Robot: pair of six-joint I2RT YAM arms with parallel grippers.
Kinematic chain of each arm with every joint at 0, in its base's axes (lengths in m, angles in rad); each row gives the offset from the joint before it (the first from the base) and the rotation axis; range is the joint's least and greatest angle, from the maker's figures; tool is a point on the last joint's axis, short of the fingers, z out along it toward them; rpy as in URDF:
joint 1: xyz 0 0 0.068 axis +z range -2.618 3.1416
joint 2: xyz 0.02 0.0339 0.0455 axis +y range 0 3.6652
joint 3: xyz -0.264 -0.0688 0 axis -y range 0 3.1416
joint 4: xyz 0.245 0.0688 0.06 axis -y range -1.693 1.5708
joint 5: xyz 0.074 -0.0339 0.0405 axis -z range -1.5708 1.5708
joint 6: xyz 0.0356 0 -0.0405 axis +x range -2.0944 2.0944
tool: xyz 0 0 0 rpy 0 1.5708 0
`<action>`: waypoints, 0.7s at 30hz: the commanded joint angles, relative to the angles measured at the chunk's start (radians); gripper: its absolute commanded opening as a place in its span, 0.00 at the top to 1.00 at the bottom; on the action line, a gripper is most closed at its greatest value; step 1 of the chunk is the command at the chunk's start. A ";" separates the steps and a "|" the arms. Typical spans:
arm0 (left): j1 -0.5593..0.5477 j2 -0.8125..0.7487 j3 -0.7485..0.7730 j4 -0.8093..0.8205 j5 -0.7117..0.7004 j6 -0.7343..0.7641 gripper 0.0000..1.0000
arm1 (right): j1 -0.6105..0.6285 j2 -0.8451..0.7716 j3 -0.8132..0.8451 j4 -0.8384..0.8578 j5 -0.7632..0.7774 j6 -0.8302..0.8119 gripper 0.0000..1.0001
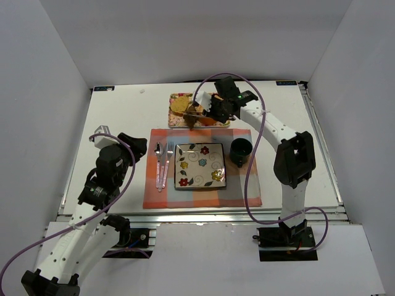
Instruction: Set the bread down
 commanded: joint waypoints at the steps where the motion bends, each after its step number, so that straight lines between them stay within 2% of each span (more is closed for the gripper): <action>1: 0.007 -0.013 -0.001 -0.021 -0.014 -0.003 0.34 | -0.005 0.015 0.037 -0.036 -0.022 0.020 0.74; 21: 0.007 -0.018 0.007 -0.027 -0.017 -0.004 0.34 | -0.012 -0.152 -0.028 0.056 -0.144 0.087 0.84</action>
